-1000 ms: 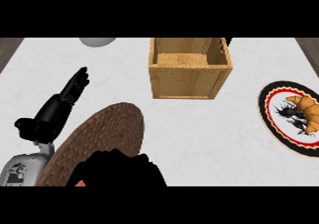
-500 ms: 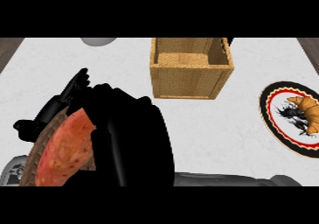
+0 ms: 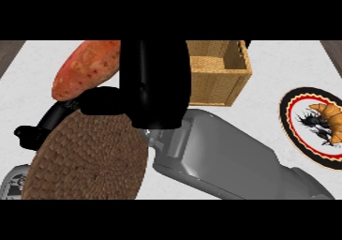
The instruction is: Pick the sweet potato from the placemat and place it in the basket
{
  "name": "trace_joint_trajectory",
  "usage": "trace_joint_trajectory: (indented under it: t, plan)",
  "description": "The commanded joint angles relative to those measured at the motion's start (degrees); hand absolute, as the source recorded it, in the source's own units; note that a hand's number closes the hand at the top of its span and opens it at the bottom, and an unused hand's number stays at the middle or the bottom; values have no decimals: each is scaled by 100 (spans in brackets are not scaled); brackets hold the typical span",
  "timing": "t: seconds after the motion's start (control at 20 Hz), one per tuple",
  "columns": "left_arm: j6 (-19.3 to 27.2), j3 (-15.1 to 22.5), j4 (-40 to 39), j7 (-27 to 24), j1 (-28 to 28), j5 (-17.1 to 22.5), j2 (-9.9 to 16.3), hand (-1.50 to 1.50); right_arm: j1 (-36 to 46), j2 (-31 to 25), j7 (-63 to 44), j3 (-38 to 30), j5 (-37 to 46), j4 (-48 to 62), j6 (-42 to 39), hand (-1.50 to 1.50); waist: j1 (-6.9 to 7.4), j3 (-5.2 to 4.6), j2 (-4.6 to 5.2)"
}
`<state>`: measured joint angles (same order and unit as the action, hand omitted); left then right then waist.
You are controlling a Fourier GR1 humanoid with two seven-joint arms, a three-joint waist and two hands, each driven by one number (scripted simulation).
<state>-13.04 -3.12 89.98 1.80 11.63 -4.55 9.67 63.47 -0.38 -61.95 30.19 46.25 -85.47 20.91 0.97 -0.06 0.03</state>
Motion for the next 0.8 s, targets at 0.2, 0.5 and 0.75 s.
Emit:
trace_joint_trajectory:
  t: [0.2, 0.5, 0.75]
  plan:
    - [114, 8, 53, 112, 61, -65, -75, 0, 597, -70, 345, -1420, 111, 1320, 392, 150, -31, 3, 15]
    - [12, -2, 96, -39, -184, -60, -29, 0, 349, -189, 1403, -1897, -379, 2219, 457, 150, 1, 4, 26]
    - [-58, -8, 530, 66, -418, -14, 21, 0, -217, -82, 2073, -1922, -352, 2458, 698, 150, -11, 6, 8]
